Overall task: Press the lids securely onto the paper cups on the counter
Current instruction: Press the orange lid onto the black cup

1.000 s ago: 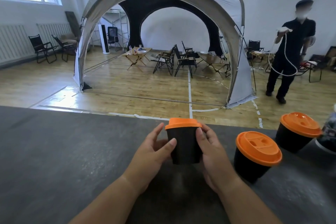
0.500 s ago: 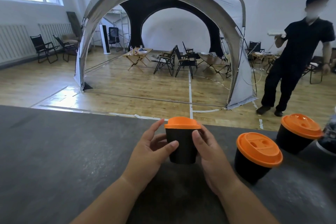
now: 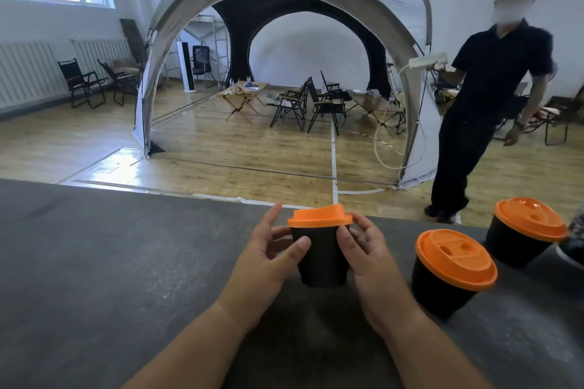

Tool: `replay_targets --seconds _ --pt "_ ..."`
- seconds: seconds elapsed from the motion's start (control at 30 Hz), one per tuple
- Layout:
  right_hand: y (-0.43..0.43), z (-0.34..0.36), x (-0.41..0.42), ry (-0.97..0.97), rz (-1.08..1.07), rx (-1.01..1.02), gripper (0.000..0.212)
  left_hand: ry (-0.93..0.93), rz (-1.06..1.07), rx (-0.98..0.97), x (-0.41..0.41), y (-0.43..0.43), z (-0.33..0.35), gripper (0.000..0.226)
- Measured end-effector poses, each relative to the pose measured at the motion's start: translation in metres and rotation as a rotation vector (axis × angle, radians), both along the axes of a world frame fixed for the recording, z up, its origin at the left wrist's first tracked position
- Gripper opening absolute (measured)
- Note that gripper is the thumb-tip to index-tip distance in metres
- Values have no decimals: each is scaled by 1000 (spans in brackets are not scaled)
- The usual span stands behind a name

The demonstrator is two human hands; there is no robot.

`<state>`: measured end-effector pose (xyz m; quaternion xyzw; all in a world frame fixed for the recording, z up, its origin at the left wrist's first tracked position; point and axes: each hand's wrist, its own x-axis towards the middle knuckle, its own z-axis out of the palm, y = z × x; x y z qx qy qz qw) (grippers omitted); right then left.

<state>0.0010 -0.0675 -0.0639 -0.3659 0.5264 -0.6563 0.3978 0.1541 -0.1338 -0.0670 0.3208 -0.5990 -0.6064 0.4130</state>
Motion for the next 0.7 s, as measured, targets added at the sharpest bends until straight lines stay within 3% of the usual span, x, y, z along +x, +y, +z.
replay_targets --seconds 0.17,0.43,0.57,0.7 --pt "-1 0 1 -37 40 14 56 31 -52 35 1 1 1 68" --pt "1 2 7 -51 64 24 53 -19 -3 -53 2 1 -3 80" --pt "3 8 11 -173 86 62 42 -172 -72 -124 1 2 -1 69" --pt "8 5 14 -265 40 186 58 -211 80 -217 1 15 7 74"
